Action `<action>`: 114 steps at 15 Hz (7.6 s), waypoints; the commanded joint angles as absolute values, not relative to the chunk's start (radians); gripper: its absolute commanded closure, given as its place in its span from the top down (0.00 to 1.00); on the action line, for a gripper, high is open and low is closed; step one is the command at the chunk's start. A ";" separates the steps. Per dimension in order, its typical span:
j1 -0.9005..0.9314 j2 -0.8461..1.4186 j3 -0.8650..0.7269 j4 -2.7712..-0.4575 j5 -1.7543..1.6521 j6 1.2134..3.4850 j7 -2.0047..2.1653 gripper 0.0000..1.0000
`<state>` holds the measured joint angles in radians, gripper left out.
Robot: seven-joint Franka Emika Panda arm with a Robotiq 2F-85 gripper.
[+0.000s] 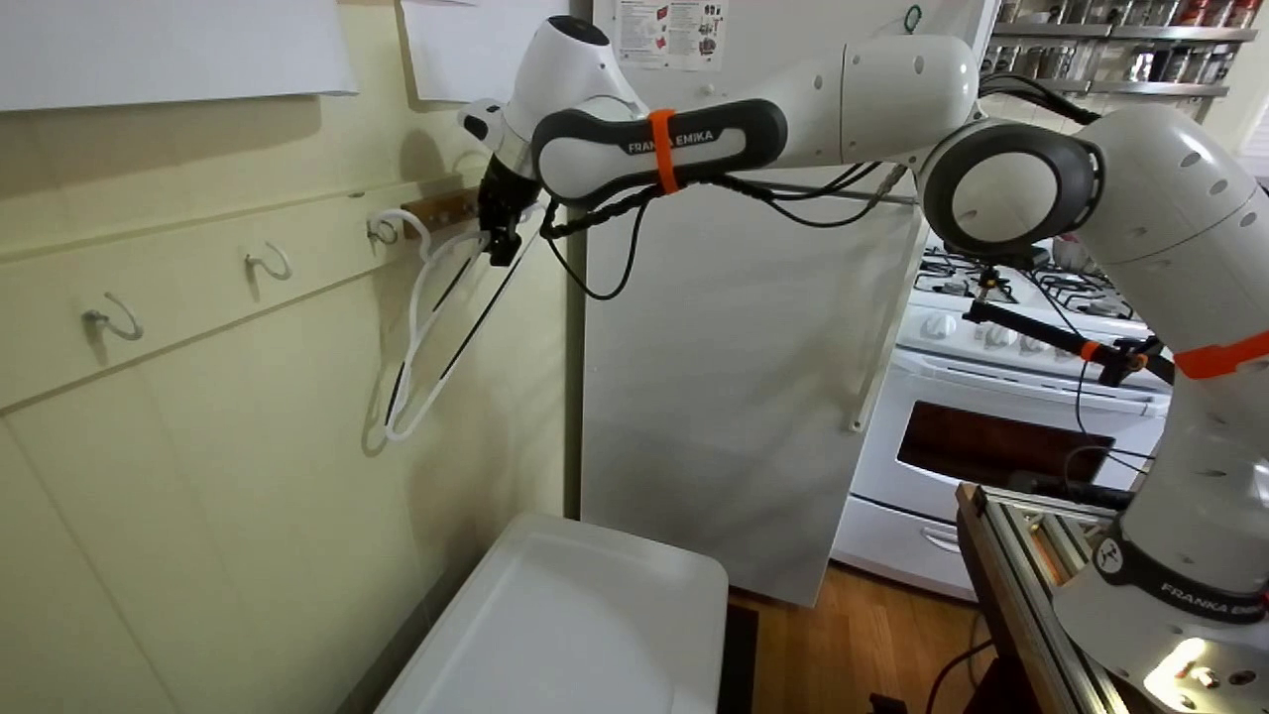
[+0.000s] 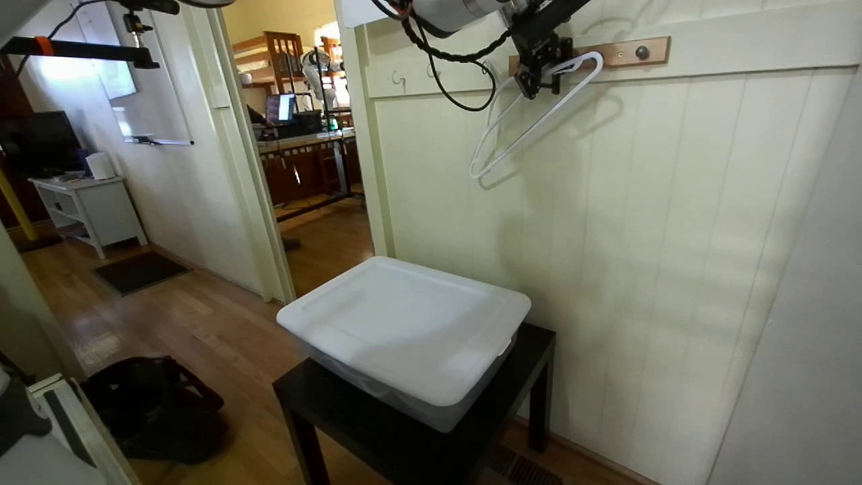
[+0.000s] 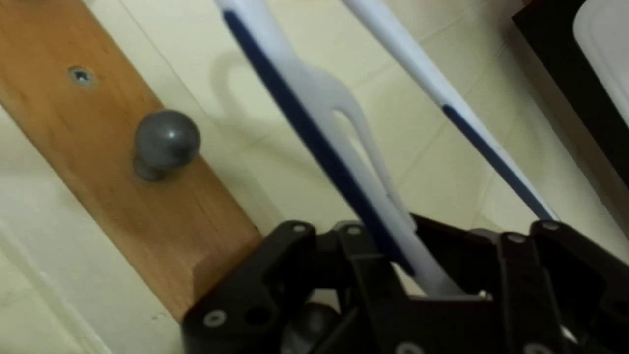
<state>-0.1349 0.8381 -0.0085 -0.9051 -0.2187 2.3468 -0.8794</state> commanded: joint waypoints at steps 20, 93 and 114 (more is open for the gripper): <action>-0.077 0.862 -0.080 -0.839 -0.365 2.438 -0.791 0.00; -0.128 1.006 -0.013 -0.545 -0.213 2.032 -0.707 0.00; -0.109 0.998 -0.051 -0.527 -0.241 2.083 -0.472 0.00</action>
